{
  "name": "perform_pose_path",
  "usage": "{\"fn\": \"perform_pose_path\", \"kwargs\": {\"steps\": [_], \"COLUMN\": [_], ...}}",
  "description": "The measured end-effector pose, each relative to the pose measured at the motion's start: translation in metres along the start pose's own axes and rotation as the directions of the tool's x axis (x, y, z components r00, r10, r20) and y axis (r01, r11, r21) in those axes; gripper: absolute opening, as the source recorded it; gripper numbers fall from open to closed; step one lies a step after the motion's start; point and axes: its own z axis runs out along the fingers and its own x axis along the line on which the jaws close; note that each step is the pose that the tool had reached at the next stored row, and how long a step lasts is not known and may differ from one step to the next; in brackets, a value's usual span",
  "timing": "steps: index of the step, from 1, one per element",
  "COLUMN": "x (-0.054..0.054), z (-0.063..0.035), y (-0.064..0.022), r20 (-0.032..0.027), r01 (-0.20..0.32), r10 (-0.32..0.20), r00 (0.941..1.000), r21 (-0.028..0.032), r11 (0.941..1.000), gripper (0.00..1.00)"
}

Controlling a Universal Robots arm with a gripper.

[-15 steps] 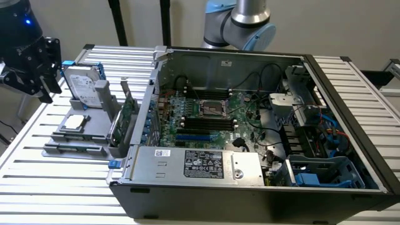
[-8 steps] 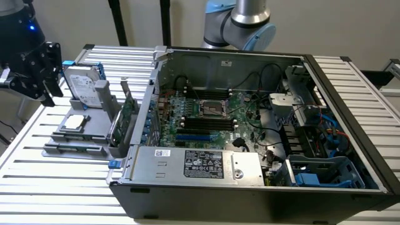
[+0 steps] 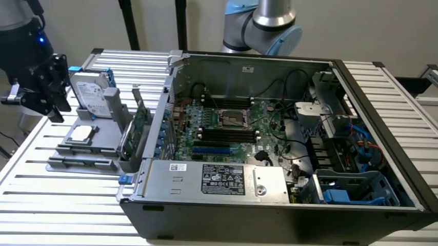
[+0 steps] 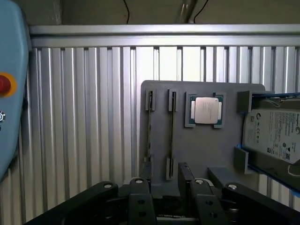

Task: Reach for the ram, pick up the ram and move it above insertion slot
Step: 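Pick up the ram and move it above insertion slot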

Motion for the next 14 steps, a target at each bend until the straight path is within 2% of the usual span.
{"fn": "perform_pose_path", "kwargs": {"steps": [14], "x": [0.007], "z": [0.0256], "y": [-0.0007], "r20": [-0.0003], "r01": [0.012], "r10": [-0.012], "r00": [0.9999], "r21": [0.0001], "r11": [0.9999], "gripper": [0.36]}}
